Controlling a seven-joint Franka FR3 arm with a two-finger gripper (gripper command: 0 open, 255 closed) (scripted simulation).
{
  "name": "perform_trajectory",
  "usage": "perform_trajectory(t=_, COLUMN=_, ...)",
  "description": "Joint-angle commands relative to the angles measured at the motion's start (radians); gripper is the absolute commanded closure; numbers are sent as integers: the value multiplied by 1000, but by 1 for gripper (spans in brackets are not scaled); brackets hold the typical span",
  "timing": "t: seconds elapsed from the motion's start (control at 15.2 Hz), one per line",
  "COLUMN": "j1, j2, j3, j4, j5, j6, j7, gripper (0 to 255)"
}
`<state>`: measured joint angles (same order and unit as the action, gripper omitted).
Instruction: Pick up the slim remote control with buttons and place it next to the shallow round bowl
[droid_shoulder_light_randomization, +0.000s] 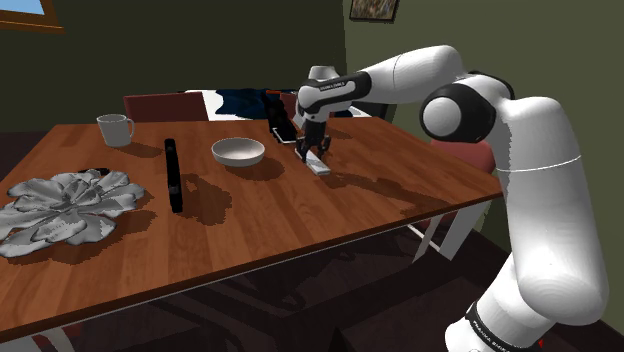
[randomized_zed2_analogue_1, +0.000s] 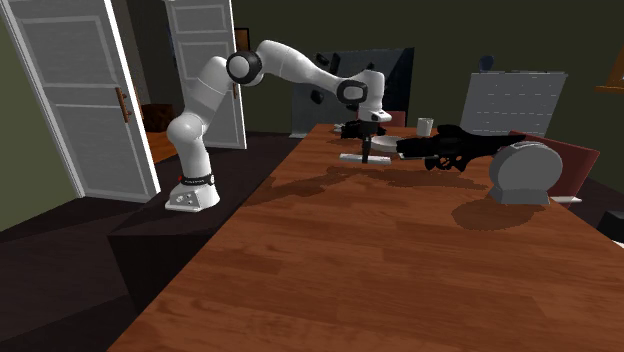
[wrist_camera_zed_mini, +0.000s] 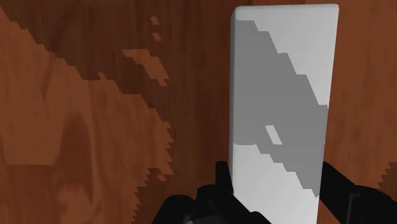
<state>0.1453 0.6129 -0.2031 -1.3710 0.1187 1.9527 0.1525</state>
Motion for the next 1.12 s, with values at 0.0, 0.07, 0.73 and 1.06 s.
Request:
perform_trajectory(t=0.0, j1=0, j2=7, j3=1, j4=-12, j5=2, j6=21, j7=-1, gripper=255)
perform_trajectory(t=0.07, j1=0, j2=12, j3=2, j4=-19, j5=3, j6=32, j7=-2, gripper=255)
perform_trajectory(t=0.73, j1=0, j2=15, j3=2, j4=-23, j5=3, j6=40, j7=-2, gripper=0)
perform_trajectory(t=1.06, j1=0, j2=15, j3=2, j4=-24, j5=3, j6=40, j7=-2, gripper=0)
